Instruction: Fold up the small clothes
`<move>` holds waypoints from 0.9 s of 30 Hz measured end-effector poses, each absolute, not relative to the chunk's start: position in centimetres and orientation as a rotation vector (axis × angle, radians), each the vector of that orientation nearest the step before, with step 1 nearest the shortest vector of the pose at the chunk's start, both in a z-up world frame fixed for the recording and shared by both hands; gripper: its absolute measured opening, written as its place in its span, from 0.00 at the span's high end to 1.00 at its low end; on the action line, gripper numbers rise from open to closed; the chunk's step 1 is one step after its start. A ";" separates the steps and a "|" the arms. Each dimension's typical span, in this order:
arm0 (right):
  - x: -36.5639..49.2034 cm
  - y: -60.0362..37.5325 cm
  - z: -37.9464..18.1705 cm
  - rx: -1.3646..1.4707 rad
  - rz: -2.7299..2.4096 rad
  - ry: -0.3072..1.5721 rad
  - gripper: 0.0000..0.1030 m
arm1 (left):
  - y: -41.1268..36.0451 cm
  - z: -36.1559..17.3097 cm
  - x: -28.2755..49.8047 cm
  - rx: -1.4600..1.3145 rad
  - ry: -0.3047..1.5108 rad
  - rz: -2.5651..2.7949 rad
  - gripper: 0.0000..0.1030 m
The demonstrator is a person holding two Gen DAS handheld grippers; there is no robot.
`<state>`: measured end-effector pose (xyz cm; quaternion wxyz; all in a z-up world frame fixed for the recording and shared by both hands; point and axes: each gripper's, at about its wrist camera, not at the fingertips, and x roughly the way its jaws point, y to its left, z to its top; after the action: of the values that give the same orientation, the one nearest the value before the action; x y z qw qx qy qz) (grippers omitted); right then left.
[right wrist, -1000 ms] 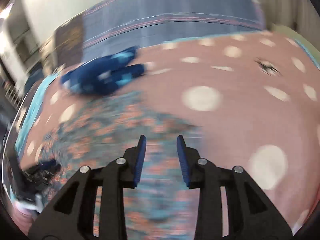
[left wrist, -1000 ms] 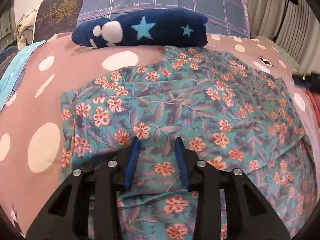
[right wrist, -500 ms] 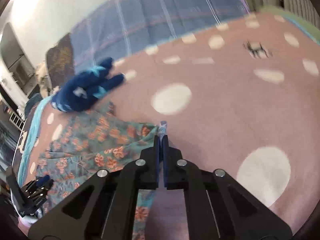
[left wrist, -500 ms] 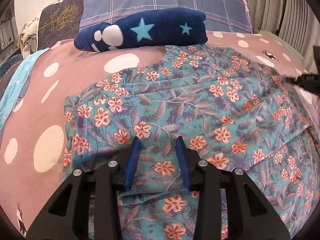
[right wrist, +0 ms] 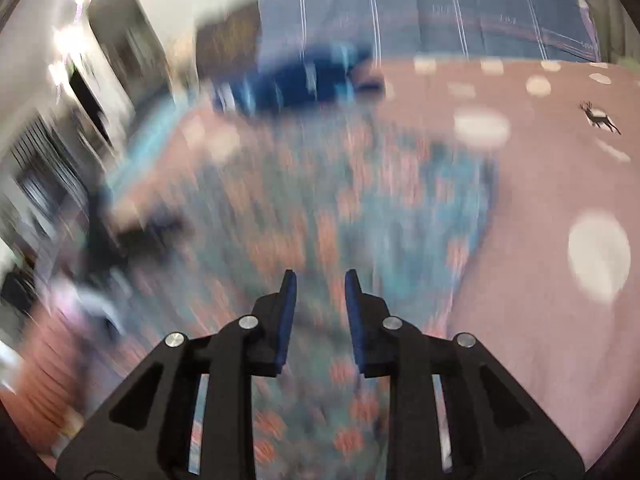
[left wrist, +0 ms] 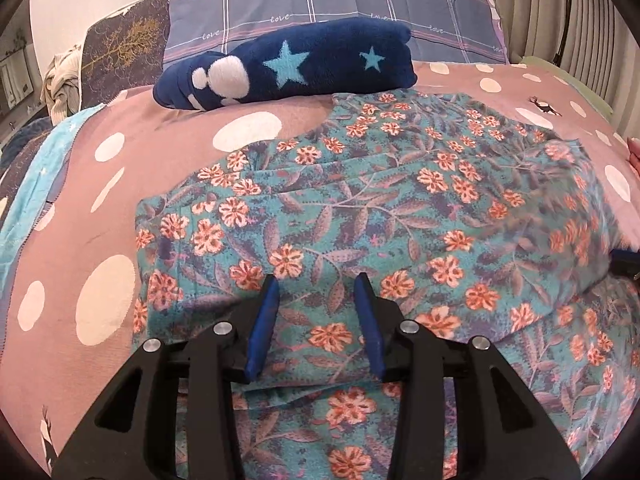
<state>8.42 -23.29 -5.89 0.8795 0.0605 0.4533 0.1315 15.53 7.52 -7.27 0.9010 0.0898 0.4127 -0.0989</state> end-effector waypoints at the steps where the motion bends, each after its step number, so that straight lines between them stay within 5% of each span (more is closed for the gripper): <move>1: 8.1 -23.2 -7.6 0.078 0.209 0.985 0.87 | 7.4 -7.3 15.5 0.192 0.852 -0.198 0.57; 3: 6.5 -24.6 -8.8 0.104 0.230 0.896 1.00 | 7.3 -7.3 15.5 0.202 0.850 -0.190 0.57; 9: 4.2 -25.9 -8.3 0.157 0.144 0.897 1.00 | 7.5 -7.3 15.6 0.190 0.852 -0.194 0.56; 15: 3.2 -23.8 -5.7 0.188 0.214 0.825 0.92 | 7.5 -7.3 15.5 0.202 0.845 -0.179 0.53; 18: 4.3 -22.6 -6.6 0.097 0.154 0.880 0.73 | 8.4 -6.5 15.2 0.157 0.846 -0.184 0.51; 27: 0.1 -26.9 -7.8 0.238 0.181 0.876 0.74 | 16.2 -4.0 4.6 0.092 0.817 -0.275 0.46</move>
<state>0.09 -26.88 -7.78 0.8947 0.1146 0.4227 0.0872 4.56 16.16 -3.99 0.9075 0.0447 0.3959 -0.1333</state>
